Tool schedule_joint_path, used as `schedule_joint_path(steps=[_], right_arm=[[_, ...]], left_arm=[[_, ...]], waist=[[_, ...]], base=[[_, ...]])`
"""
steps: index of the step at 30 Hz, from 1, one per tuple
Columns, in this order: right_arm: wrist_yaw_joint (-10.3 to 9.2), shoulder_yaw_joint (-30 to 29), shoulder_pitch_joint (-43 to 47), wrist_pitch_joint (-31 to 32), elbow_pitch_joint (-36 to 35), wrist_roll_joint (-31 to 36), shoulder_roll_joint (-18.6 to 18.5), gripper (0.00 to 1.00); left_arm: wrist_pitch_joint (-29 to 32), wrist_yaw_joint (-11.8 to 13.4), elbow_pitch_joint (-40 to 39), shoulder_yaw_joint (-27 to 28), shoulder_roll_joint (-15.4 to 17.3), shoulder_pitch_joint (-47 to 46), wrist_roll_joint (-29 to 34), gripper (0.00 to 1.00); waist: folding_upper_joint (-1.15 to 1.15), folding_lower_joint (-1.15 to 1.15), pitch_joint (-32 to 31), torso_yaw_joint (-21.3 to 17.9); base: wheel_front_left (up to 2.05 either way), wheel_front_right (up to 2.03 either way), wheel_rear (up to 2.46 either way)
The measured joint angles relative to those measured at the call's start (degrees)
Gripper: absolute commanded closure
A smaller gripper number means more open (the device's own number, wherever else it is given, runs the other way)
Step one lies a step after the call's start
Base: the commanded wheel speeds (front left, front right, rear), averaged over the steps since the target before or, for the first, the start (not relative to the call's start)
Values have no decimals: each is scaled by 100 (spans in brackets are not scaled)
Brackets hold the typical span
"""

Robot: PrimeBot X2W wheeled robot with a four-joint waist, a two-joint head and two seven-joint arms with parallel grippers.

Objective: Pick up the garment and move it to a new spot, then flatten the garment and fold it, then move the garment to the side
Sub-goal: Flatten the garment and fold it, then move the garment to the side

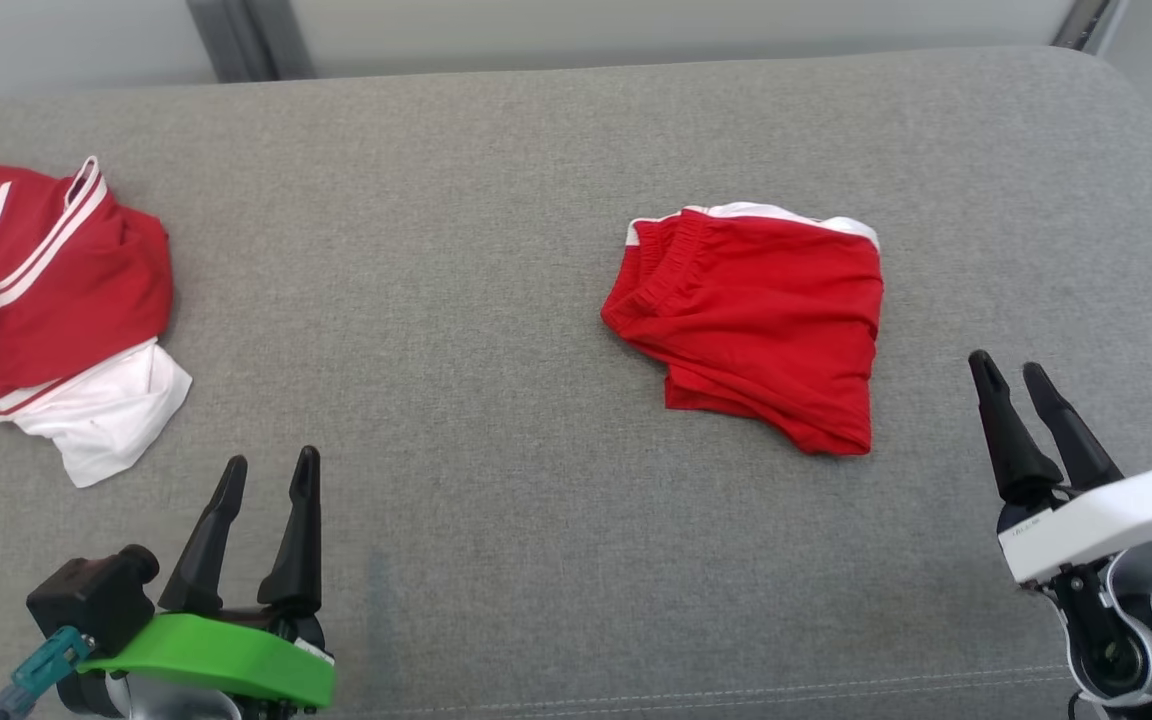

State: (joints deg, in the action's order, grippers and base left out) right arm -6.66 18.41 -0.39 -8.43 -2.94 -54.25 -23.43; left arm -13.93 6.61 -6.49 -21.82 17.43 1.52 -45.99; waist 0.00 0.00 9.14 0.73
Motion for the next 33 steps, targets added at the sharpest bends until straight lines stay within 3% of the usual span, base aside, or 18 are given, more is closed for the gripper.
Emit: schedule_joint_path(steps=[6,13,21,33], right_arm=[[-48,10,303,-528,294,903,-234,0],[-51,-13,668,-549,549,1567,-278,0],[-51,-408,950,-557,702,1430,199,0],[32,-558,447,-322,633,222,673,0]], left_arm=[[0,5,-10,18,73,235,98,0],[0,19,-5,27,85,478,149,0],[0,23,-81,-24,45,582,188,0],[29,24,-403,-45,-2,583,242,0]], waist=[[0,0,-181,-263],[0,0,-409,-456],[0,0,-549,-428],[0,0,-222,-171]], base=[[0,0,0],[0,0,0],[0,0,0],[0,0,0]])
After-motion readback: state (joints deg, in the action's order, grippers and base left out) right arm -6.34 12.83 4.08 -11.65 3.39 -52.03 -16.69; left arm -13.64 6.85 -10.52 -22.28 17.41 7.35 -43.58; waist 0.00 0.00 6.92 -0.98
